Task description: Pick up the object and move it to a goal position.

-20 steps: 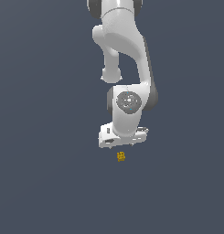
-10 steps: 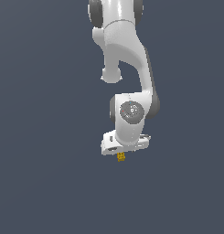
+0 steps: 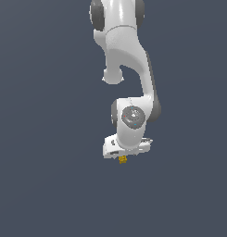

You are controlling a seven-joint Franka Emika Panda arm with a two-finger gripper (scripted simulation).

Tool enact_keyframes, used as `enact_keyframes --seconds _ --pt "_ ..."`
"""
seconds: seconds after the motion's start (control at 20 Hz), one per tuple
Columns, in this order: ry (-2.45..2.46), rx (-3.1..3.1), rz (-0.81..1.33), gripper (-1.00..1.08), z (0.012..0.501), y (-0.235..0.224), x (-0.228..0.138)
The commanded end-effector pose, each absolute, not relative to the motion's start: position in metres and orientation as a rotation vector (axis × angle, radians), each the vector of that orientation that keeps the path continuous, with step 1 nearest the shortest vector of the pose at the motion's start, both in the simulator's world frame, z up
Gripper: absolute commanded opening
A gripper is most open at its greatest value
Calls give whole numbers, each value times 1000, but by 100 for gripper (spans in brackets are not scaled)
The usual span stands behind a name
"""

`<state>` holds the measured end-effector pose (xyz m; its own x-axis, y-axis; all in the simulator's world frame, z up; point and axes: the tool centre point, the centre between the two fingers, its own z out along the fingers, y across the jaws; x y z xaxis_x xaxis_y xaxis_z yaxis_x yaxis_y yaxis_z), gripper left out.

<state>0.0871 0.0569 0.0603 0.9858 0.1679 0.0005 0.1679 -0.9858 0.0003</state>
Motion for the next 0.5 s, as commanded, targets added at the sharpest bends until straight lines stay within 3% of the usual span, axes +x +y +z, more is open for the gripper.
enact_keyframes --seconds 0.0,0.45 --pt "265 3130 -1 100 47 57 86" --pt "265 3130 -1 100 22 57 88"
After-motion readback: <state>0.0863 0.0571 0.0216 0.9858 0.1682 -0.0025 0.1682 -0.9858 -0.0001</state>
